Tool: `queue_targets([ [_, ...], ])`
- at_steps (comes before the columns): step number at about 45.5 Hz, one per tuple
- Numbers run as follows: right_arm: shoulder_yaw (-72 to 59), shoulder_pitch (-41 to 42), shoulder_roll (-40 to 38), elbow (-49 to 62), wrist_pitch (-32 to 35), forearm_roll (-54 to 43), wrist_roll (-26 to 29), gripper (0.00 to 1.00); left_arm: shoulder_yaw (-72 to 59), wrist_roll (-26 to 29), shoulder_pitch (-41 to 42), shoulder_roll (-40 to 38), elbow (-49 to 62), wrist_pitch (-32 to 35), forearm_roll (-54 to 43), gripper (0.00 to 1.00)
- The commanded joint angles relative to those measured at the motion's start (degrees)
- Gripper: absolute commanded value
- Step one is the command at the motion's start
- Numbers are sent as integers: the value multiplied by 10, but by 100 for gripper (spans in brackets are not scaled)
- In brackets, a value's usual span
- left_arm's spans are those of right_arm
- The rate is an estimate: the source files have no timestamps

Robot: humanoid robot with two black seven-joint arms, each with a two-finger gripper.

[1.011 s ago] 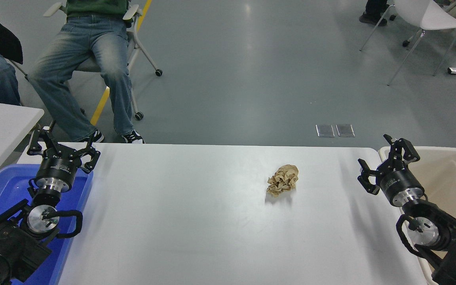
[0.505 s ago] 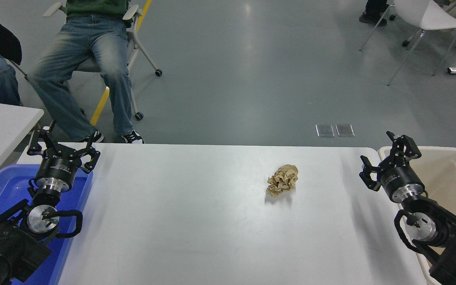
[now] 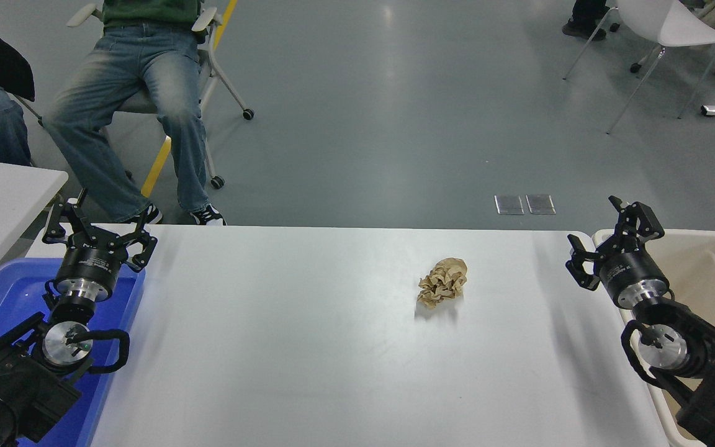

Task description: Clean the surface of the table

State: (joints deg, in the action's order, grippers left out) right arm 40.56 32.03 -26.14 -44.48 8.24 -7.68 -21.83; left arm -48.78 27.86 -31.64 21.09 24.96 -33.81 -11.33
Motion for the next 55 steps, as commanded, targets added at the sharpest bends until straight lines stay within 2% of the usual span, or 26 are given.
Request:
queue_targets([
  [1,-50,22,-58,-80,-2,-37,47,100,0,0,0,0,0,0,0,100],
  [15,-89,47,-81,-171,-11,-168,87,100,0,0,0,0,0,1,0,100],
  [25,-104,66,-85,-208,-17,-309,132,100,0,0,0,0,0,1,0,100],
  [32,-171,122,-85,-220,-14,-374,197,100,0,0,0,0,0,0,0,100],
  [38,-252,189,-81,-223,-11,-386,256,100,0,0,0,0,0,1,0,100],
  [45,-346,267,-63,-215,-18,-431,259,100,0,0,0,0,0,0,0,100],
  [55,-413,298,4,-143,-20,-456,265,100,0,0,0,0,0,0,0,100],
])
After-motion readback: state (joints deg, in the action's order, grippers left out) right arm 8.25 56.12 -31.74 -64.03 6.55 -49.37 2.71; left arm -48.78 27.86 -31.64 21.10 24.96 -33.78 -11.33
